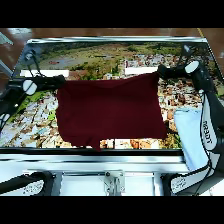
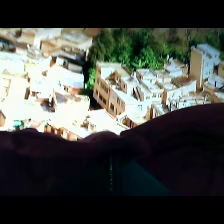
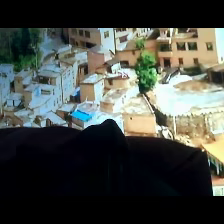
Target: Fold the shirts.
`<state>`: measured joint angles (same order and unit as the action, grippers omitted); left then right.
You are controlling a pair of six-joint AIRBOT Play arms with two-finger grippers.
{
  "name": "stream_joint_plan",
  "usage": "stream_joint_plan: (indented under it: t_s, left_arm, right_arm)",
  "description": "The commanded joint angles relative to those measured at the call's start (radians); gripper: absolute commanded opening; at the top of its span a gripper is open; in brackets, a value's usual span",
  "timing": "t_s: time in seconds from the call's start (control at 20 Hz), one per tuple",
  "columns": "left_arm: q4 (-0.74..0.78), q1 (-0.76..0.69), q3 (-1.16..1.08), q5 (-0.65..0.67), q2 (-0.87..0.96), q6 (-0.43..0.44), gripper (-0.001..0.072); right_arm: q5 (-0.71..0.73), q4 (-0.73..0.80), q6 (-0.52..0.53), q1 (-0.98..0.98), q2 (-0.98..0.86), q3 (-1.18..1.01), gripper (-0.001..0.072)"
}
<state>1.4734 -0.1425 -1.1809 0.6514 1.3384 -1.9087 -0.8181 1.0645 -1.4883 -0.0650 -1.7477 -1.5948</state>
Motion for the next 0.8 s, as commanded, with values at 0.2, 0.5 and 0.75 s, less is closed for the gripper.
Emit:
stream_joint_plan:
  t_s: [0.2, 0.5, 0.75]
  left_arm:
    - [-0.098, 0.096, -0.075, 0.381, 0.040, 0.084, 0.0595]
    - [-0.243, 0.360, 0.084, 0.760, -0.179, 0.339, 0.0596]
    - [-0.549, 0.537, 0.694, 0.606, -0.399, 0.460, 0.0707]
  right_arm:
    - [-0.117, -0.058, 0.066, -0.048, 0.082, 0.000, 0.0673]
    - [-0.641, 0.312, 0.133, -0.231, 0.261, 0.004, 0.0514]
    - [-0.791, -0.191, 0.220, -0.402, 0.263, 0.209, 0.0680]
